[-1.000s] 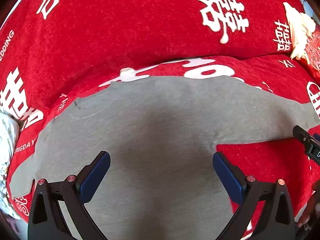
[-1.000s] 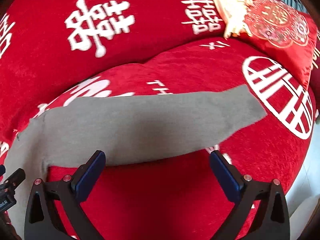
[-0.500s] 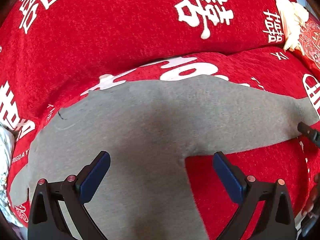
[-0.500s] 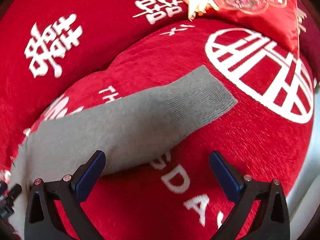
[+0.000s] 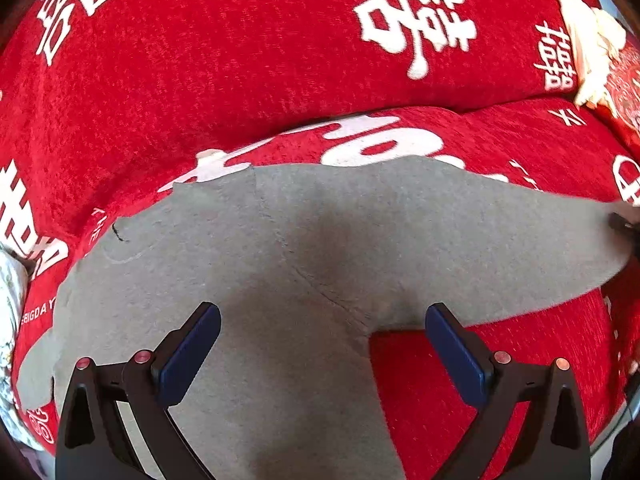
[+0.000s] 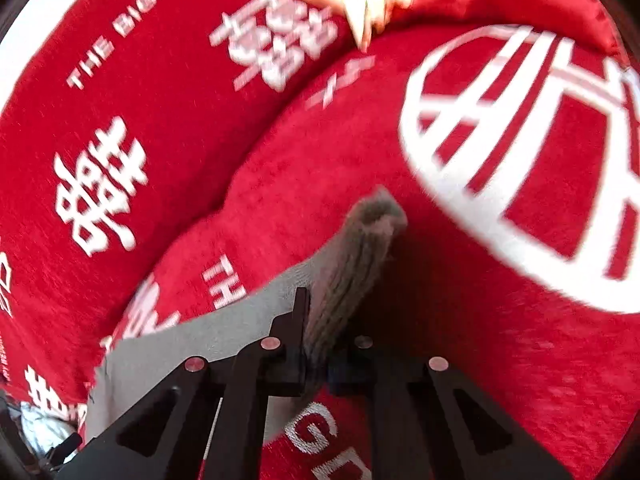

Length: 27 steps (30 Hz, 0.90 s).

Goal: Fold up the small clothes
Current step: 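Move the right tool to the sweater sleeve cuff and grasp it, then lift the held sleeve and fold it across the sweater body with the right tool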

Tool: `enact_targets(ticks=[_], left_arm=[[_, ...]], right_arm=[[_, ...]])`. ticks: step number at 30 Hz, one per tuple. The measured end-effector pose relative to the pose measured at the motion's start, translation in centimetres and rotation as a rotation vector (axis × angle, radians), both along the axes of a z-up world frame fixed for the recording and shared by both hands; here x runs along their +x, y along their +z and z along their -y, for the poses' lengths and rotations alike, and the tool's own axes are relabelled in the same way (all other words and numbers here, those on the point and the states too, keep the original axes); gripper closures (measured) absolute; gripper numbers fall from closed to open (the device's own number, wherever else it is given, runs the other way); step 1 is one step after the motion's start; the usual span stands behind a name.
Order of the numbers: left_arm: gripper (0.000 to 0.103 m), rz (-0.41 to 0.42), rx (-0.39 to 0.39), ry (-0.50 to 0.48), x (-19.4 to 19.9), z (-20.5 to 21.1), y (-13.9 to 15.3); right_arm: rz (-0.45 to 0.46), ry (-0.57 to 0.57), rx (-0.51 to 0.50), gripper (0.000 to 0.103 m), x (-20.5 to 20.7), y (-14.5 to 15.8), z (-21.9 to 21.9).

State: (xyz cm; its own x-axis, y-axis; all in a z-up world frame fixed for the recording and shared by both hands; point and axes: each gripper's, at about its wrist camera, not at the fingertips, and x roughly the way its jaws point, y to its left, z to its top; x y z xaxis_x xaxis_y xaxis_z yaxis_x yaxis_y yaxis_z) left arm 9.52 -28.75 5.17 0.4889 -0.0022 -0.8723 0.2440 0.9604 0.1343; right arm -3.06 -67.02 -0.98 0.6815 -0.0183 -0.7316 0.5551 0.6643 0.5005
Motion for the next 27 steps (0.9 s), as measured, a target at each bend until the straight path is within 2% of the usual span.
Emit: enact_targets(ticks=[2,6,12,15,27], left_arm=[[0.0,-0.005,0.003,0.031,0.4,-0.6,-0.2],[0.0,-0.029,0.01,0.078,0.8,-1.8,-0.7],[0.0,0.019,-0.042,0.052,-0.8,-3.9,1.0],[0.0,0.022,-0.098,0.043,-1.5,-5.3,1.6],[0.0,0.044,-0.233,0.058,-4.8,-12.5,2.6]], right_arm=[[0.034,-0.039,-0.054,0.096,-1.1,1.3,-0.2],[-0.013,-0.042,-0.139,0.096,-1.0,2.2,-1.1],[0.011,-0.023,-0.112,0.096,-1.0,3.7,-1.9],[0.015,-0.001,-0.122,0.096,-0.9,5.0,-3.0],[0.074,0.098,-0.152,0.096,1.4,11.2,-10.5]])
